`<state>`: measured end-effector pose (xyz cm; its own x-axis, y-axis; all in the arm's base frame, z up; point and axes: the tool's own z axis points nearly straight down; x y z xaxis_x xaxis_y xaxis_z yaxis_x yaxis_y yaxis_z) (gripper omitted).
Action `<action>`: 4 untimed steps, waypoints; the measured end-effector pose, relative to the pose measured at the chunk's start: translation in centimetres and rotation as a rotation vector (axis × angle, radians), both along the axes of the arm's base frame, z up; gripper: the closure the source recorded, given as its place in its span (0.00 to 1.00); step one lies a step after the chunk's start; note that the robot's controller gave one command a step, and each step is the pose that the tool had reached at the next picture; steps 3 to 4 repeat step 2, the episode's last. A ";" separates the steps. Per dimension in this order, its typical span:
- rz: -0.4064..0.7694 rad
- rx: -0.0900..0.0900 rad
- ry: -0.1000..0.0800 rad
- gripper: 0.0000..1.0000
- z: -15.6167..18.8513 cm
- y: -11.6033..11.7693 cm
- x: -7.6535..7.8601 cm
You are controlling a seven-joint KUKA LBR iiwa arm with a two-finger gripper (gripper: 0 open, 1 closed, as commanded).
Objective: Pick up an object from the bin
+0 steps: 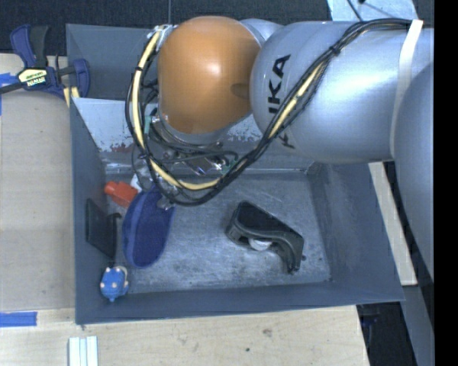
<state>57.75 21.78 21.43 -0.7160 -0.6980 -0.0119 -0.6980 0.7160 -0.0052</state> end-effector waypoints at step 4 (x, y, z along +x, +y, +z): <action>0.121 -0.001 0.000 1.00 0.9 1.5 -1.1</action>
Offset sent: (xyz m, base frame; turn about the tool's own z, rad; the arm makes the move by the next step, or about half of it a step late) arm -0.0059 0.0074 -0.0686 -0.1106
